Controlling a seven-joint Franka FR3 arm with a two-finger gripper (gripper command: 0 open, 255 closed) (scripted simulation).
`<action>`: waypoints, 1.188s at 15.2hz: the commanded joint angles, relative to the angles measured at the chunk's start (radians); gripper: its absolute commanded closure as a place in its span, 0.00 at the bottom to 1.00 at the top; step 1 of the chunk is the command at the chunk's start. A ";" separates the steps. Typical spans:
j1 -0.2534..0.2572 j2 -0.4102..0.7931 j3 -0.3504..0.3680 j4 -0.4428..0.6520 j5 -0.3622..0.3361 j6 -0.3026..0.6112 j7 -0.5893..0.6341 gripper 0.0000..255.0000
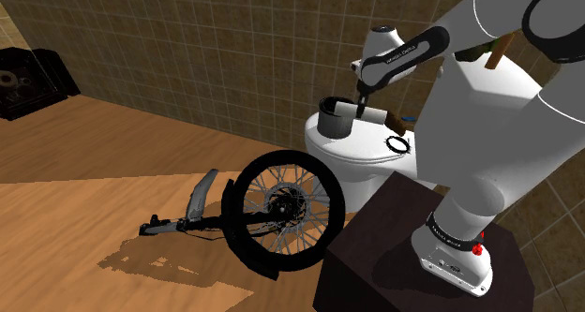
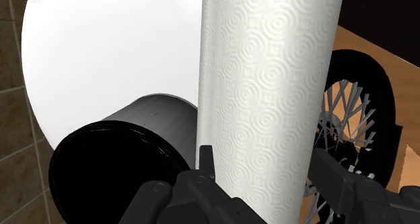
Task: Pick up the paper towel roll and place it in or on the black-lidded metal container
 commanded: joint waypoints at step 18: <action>-0.010 0.316 -0.025 0.532 0.168 -0.211 -0.162 1.00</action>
